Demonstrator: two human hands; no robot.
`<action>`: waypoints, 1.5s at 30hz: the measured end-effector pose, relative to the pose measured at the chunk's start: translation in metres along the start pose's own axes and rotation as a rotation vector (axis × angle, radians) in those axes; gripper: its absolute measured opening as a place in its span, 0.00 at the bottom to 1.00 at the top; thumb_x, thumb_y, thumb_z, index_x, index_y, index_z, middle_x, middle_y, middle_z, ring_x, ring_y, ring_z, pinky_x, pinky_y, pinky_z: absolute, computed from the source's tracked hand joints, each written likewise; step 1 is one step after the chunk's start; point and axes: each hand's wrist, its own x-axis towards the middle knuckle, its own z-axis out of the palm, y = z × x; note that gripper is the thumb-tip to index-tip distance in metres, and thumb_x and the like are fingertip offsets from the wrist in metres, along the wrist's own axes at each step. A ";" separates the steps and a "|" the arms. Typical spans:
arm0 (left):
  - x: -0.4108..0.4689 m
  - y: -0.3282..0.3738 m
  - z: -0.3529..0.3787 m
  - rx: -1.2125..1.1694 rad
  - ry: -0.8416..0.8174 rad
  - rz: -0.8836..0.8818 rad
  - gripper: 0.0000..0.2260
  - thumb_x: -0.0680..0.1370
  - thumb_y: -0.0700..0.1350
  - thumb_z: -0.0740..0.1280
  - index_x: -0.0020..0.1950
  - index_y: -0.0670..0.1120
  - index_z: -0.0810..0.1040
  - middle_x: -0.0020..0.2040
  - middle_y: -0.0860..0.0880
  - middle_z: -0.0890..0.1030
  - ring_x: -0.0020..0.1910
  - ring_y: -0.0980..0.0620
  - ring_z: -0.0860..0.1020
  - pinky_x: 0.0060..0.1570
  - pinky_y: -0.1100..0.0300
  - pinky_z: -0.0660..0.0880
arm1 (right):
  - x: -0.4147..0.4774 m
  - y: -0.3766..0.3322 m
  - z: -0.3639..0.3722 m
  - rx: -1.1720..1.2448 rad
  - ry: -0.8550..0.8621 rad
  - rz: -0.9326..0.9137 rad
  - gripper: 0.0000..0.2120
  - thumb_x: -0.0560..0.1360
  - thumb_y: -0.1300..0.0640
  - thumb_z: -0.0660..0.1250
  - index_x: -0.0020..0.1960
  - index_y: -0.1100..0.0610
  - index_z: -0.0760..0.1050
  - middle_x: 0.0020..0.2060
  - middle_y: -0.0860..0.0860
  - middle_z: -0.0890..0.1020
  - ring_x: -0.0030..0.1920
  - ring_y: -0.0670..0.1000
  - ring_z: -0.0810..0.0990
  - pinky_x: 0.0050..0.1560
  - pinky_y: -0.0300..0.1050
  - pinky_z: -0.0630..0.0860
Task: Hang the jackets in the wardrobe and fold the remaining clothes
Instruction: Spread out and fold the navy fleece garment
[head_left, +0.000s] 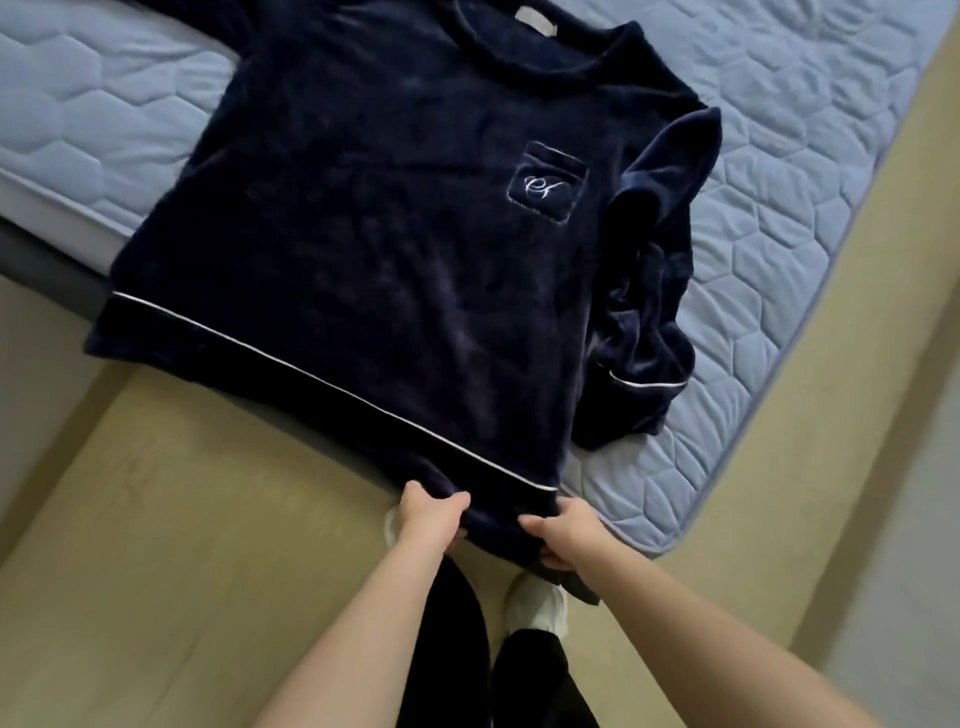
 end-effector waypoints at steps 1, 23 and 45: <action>-0.004 -0.002 -0.001 0.133 0.013 -0.007 0.14 0.75 0.46 0.68 0.53 0.41 0.68 0.44 0.44 0.79 0.32 0.48 0.79 0.35 0.57 0.77 | 0.001 0.004 -0.005 -0.050 0.006 0.027 0.07 0.75 0.59 0.69 0.42 0.54 0.71 0.33 0.51 0.77 0.34 0.49 0.76 0.33 0.42 0.73; -0.061 0.242 0.121 0.791 -0.046 0.618 0.06 0.75 0.47 0.58 0.41 0.51 0.74 0.44 0.49 0.82 0.43 0.47 0.79 0.48 0.53 0.78 | 0.030 -0.146 -0.316 -0.190 0.207 -0.267 0.08 0.71 0.63 0.68 0.50 0.59 0.78 0.42 0.56 0.80 0.41 0.53 0.78 0.42 0.45 0.76; -0.028 0.497 0.349 1.756 0.121 1.346 0.09 0.78 0.51 0.65 0.54 0.48 0.77 0.56 0.47 0.78 0.56 0.44 0.76 0.52 0.52 0.70 | 0.110 -0.059 -0.643 -0.338 -0.055 -0.152 0.08 0.69 0.56 0.76 0.46 0.51 0.79 0.40 0.48 0.85 0.42 0.48 0.84 0.42 0.39 0.79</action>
